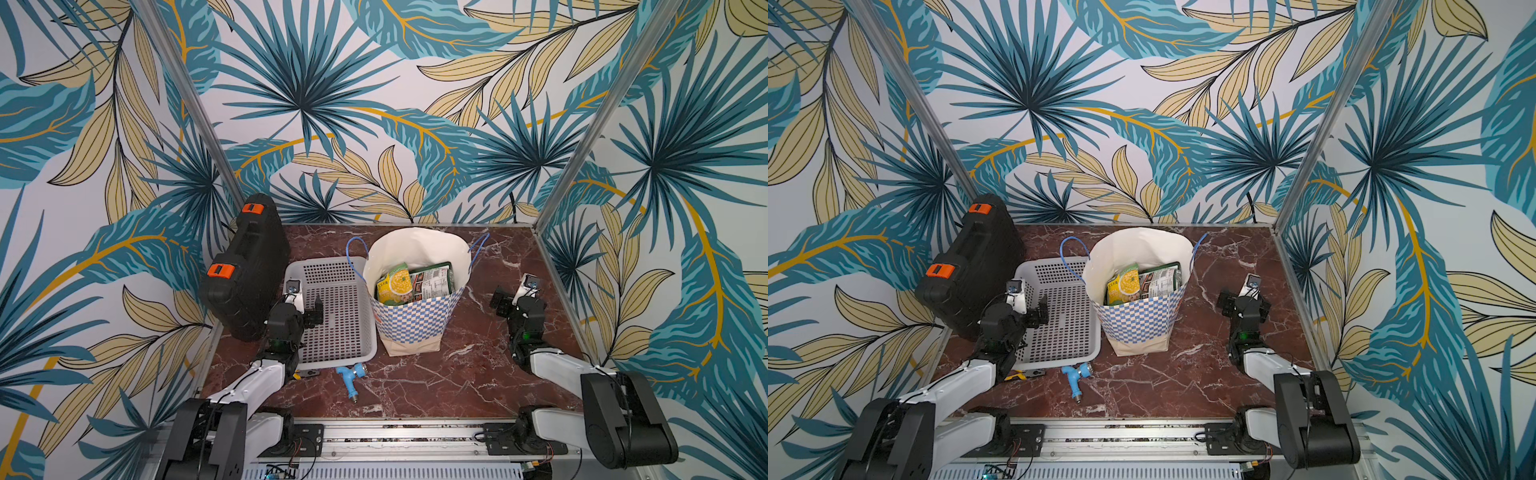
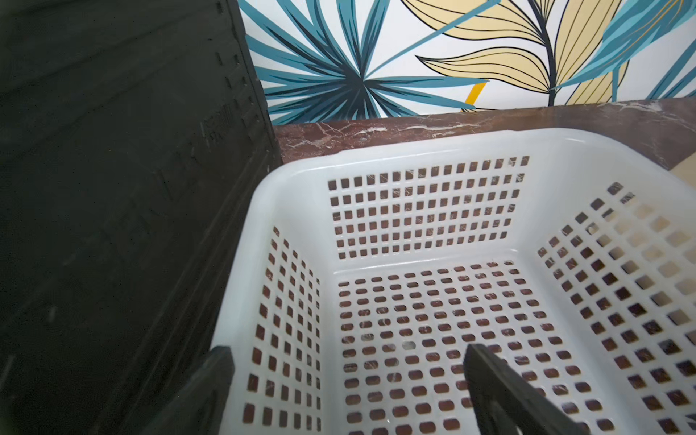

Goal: Place the condiment packets inside the bag
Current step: Reset both arms

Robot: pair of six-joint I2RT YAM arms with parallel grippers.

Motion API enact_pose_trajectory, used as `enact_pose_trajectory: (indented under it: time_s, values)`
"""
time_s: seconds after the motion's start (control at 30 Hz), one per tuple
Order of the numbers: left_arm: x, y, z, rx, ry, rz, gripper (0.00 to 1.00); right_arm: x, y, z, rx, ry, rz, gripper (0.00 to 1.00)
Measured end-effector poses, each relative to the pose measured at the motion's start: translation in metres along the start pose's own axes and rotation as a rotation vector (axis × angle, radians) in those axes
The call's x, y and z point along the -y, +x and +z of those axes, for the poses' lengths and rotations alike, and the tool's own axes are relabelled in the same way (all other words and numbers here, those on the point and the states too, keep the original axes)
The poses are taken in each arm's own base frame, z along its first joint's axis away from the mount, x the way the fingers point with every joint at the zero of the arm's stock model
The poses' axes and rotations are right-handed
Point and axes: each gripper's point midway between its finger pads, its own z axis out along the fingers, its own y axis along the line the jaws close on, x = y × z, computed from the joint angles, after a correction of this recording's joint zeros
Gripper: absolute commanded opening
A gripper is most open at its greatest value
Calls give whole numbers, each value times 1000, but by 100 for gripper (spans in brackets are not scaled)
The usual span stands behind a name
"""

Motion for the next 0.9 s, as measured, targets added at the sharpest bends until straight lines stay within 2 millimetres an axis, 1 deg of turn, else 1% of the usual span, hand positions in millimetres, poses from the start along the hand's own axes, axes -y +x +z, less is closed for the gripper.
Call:
enact_pose_trajectory:
  time_s: [0.1,0.17,0.37,0.43,0.5,0.57,0.67,0.73,0.9]
  values:
    - [4,-8,7,51,19,11,100,0,8,5,0,0,-8,100]
    - [6,-7,13,64,31,17,100,-2,11,7,-2,-7,-13,100]
    - [14,-1,32,75,70,62,100,-9,7,11,23,-41,-17,100]
    - [19,4,37,64,96,67,100,-14,14,16,5,-59,-37,100]
    - [23,14,42,23,117,73,100,-17,19,20,-21,-73,-51,99]
    - [23,15,44,10,117,73,100,-21,15,22,-14,-86,-55,99]
    - [20,10,49,7,94,64,100,-24,10,23,-3,-95,-55,99]
    - [19,7,51,10,87,62,100,-24,10,23,-3,-98,-57,100]
    - [17,10,51,-2,80,62,100,-25,10,23,-4,-105,-62,100]
